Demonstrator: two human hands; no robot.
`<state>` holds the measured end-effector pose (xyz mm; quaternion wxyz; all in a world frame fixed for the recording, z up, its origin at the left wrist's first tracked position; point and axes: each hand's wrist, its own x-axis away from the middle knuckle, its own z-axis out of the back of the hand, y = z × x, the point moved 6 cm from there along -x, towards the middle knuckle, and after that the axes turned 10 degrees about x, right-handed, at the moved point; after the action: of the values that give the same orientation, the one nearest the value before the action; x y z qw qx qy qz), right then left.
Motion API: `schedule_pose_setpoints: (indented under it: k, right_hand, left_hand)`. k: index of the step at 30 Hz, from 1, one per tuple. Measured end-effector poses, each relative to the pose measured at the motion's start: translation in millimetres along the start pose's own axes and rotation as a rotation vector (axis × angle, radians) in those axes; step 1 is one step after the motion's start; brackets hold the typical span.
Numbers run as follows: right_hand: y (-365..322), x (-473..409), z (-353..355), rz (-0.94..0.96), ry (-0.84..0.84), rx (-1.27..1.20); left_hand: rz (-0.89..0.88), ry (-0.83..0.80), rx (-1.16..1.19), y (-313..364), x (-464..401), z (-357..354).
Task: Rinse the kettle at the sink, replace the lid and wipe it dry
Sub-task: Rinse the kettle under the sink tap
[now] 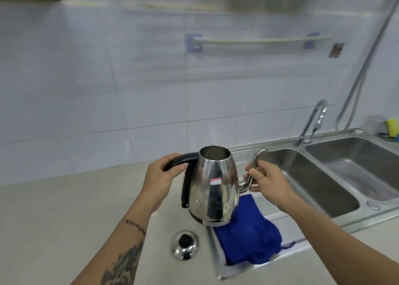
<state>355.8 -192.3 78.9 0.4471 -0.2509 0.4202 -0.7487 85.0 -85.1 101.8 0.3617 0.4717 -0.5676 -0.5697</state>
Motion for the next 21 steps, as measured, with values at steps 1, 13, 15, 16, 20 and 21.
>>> schedule_pose_setpoints:
  k: [1,13,15,16,20,21]
  right_hand:
    - [8,0,19,0.002,0.016,0.013]
    - [144,-31,243,-0.003,0.095,-0.018]
    - [157,-36,271,-0.008,0.095,-0.007]
    - [164,-39,284,-0.013,0.092,-0.008]
    - [196,-56,319,-0.056,0.067,-0.055]
    - [204,-62,324,-0.072,0.061,-0.063]
  left_hand:
    - [-0.007,-0.017,-0.011,1,1,-20]
    - [-0.012,-0.036,0.008,-23,14,-283]
    - [-0.028,-0.006,0.032,-24,14,-314]
    - [-0.036,-0.002,0.034,-24,13,-328]
    - [-0.077,-0.051,-0.013,-25,4,-379]
    - [-0.077,-0.062,-0.032,-26,1,-389]
